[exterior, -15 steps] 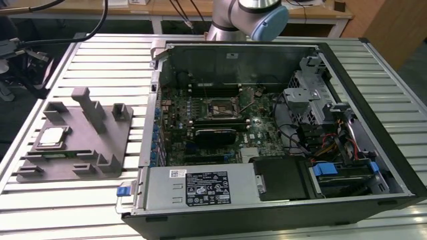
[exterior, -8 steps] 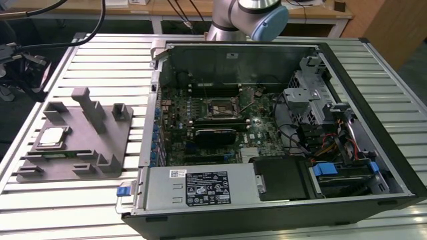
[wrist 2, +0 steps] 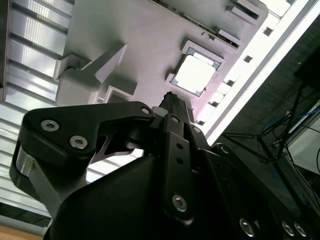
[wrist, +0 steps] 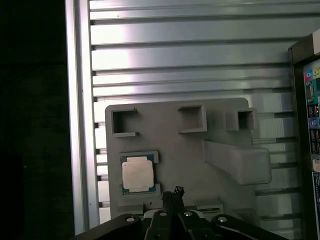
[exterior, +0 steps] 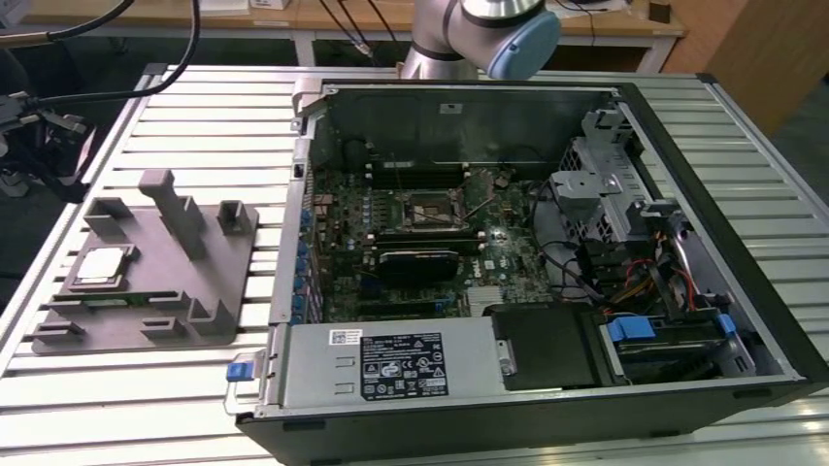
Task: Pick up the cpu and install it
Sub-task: 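Reach for the cpu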
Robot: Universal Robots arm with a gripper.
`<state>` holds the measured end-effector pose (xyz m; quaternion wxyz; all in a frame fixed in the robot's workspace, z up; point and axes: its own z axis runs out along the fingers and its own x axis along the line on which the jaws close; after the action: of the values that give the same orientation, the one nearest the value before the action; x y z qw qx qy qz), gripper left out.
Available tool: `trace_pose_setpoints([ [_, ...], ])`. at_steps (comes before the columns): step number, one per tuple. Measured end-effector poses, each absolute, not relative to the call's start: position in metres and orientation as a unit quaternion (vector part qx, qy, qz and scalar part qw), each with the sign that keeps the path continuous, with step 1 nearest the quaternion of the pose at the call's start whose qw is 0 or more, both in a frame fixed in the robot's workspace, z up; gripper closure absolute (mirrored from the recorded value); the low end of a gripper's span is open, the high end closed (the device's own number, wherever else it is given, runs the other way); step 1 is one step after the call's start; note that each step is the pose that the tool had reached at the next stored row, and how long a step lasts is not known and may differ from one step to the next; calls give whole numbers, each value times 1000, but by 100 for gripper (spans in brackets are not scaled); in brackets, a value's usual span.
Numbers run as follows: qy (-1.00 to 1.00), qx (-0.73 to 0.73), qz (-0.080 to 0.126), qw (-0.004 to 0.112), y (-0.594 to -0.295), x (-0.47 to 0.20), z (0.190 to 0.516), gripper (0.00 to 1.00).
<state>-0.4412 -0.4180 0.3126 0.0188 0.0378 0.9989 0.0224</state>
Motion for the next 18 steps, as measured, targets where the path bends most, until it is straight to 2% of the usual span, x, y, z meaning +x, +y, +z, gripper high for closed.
trace_pose_setpoints([
  [18, 999, 38, 22, 19, -419, -456, 304, 89],
])
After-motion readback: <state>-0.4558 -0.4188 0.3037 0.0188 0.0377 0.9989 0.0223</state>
